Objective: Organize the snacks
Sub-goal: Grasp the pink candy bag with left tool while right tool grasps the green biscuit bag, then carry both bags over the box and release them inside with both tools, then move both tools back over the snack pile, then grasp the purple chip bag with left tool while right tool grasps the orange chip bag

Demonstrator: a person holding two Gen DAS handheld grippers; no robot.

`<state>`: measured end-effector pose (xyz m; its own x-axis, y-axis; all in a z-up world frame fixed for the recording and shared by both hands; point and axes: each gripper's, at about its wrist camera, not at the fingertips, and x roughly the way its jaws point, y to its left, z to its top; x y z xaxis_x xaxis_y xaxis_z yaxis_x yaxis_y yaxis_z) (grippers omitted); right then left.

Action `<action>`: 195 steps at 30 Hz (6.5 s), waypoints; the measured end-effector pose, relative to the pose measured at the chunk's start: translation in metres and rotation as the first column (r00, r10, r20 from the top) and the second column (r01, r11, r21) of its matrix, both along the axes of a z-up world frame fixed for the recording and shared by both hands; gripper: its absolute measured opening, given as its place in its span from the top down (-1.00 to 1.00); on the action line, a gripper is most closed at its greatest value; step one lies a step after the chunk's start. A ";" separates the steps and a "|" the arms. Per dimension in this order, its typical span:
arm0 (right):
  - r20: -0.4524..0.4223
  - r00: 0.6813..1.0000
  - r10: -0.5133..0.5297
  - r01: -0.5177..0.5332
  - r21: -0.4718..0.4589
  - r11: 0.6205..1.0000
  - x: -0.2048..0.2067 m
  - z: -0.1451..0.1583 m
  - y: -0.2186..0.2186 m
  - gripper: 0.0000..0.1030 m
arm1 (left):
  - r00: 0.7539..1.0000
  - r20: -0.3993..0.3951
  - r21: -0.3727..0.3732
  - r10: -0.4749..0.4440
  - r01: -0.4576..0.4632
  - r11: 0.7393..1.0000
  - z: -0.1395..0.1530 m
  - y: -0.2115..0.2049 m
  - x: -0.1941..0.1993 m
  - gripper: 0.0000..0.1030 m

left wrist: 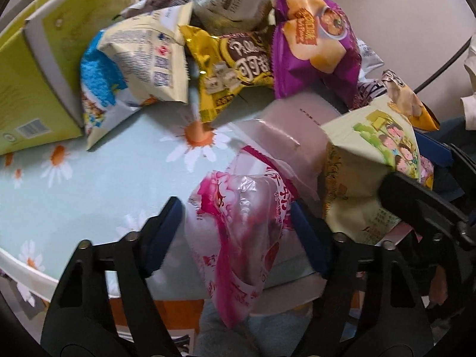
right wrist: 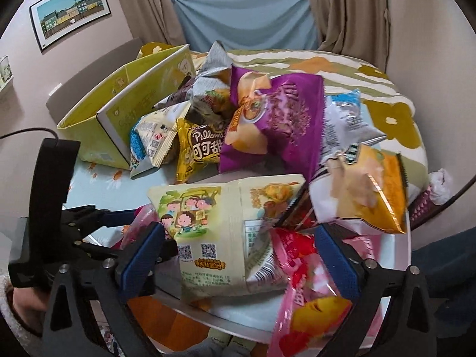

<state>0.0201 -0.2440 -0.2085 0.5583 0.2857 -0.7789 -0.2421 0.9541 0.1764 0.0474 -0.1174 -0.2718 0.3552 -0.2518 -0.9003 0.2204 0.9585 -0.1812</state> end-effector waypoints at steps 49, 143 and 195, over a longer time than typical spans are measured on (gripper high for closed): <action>0.085 0.993 0.077 -0.086 0.107 0.990 0.061 0.099 0.053 0.00 | 0.932 0.308 0.059 0.192 -0.220 0.974 0.176 0.117 0.037 0.21; 0.084 0.973 -0.217 0.219 -0.022 0.975 0.053 0.166 -0.004 -1.00 | 0.937 0.346 0.082 -0.037 0.009 0.997 0.202 0.035 0.064 -1.00; -0.199 0.956 -0.214 0.241 0.122 0.963 0.059 -0.002 -0.102 -0.72 | 0.949 0.122 0.184 -0.292 0.268 0.946 0.047 -0.118 0.120 -0.36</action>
<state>0.0793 -0.3456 -0.2109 0.4736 0.2841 -0.8337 0.0273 0.9414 0.3363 0.1672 -0.2353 -0.2249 0.4214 -0.2142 -0.8812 0.4963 0.8677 0.0264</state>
